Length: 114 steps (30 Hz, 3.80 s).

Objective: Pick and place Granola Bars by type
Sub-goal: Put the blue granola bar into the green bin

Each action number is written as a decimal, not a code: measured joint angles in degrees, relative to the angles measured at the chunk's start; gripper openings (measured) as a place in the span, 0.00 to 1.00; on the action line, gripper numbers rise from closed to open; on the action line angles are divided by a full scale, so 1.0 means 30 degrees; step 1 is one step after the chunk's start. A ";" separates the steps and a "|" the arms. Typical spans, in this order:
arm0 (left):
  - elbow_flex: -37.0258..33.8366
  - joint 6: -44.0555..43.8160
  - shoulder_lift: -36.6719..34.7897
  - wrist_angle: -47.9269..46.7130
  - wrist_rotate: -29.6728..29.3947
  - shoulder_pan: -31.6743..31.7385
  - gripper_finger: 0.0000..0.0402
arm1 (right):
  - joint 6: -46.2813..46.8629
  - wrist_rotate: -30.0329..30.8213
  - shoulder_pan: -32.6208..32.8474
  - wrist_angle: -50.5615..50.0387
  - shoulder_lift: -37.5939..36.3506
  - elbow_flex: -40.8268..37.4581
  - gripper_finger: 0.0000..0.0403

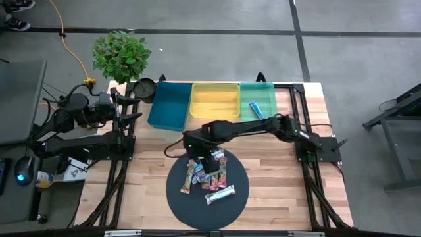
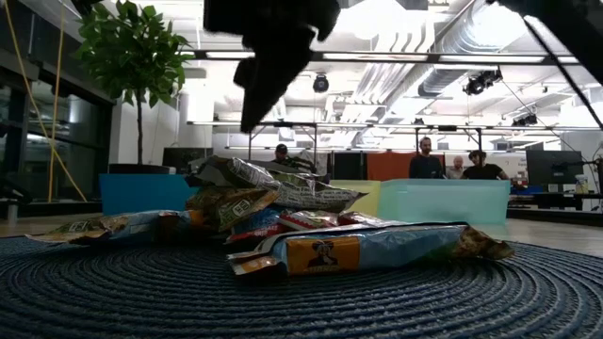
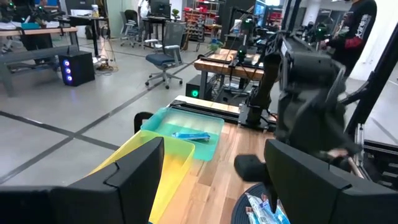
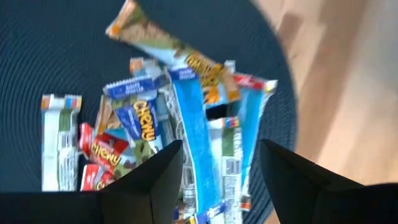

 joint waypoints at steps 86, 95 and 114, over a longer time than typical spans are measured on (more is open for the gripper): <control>-0.0007 -0.0087 0.0001 -0.0007 -0.0015 -0.0005 0.68 | 0.3676 -0.6845 -0.1403 0.3519 -0.0965 -0.1794 0.19; -0.0007 -0.0543 0.0002 -0.0007 -0.0007 -0.0003 0.68 | 1.2534 -1.7194 -0.2922 1.5561 -0.1851 -0.1877 0.19; -0.0015 -0.1071 0.0000 -0.0168 -0.0007 -0.0004 0.68 | 1.8339 -1.6761 -0.3507 2.9970 -0.1874 -0.1961 0.19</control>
